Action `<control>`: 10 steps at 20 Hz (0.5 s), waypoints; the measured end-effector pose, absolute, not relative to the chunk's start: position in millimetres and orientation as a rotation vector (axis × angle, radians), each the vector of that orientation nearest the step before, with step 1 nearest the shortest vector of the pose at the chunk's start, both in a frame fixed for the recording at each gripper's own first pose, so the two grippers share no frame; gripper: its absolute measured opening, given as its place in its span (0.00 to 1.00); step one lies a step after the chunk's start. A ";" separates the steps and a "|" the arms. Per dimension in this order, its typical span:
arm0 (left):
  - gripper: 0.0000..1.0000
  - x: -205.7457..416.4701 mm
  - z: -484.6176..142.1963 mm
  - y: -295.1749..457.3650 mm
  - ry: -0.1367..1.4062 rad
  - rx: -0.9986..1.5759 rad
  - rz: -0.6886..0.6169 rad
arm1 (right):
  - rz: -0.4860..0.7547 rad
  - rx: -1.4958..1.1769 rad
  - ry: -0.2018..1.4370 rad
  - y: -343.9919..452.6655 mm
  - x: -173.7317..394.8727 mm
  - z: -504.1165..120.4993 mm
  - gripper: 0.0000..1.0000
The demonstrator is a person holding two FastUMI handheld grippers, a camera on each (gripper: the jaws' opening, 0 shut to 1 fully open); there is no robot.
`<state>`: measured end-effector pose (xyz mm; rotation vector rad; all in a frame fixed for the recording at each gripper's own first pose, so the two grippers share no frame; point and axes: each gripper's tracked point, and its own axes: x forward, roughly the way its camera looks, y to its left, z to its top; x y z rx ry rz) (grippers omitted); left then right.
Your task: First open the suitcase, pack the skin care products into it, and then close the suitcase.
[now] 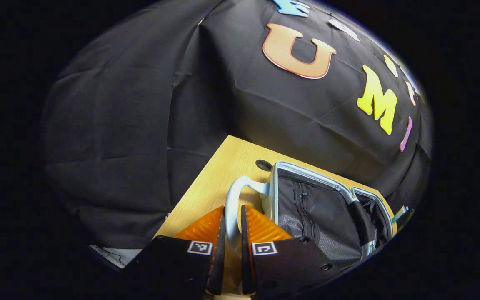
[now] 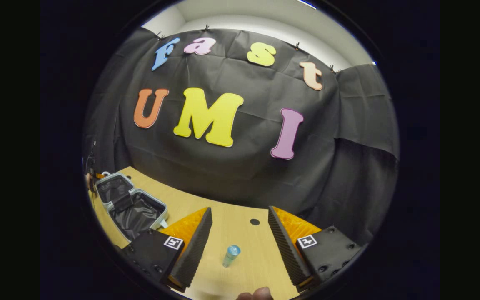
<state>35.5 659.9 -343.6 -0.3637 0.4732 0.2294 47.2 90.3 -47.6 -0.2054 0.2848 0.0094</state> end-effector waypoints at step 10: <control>0.98 19.4 -189.2 613.0 0.281 -0.188 0.224 | 0.016 -0.119 0.284 79.0 49.0 -62.0 0.81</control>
